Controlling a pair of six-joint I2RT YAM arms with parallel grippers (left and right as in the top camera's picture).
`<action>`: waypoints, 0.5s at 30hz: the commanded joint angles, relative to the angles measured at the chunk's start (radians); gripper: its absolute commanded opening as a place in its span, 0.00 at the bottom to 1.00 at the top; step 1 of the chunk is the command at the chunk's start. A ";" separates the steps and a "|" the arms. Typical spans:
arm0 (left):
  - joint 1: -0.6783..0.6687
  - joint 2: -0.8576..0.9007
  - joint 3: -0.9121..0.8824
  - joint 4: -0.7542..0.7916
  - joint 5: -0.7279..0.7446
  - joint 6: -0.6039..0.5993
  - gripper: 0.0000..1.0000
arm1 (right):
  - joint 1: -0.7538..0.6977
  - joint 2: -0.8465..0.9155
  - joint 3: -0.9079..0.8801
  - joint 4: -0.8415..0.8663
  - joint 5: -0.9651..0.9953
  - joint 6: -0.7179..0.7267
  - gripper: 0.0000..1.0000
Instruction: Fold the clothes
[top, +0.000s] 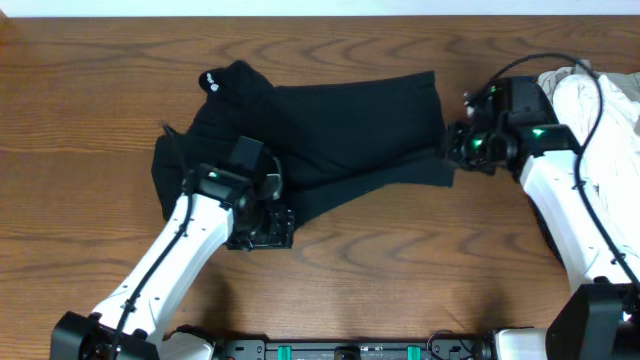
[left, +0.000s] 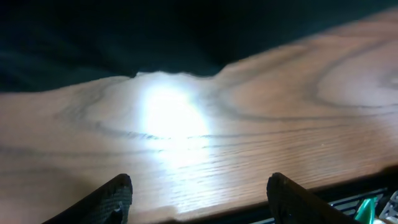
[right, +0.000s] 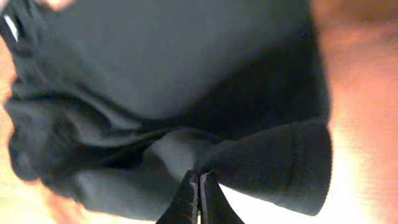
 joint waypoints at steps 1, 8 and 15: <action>-0.039 0.015 -0.009 0.021 -0.005 -0.006 0.72 | -0.038 0.001 0.029 0.026 0.004 0.003 0.01; -0.134 0.070 -0.013 0.134 -0.005 -0.007 0.72 | -0.044 0.001 0.029 0.125 -0.028 0.003 0.01; -0.221 0.185 -0.013 0.259 -0.115 -0.211 0.72 | -0.044 0.001 0.029 0.180 -0.093 0.044 0.01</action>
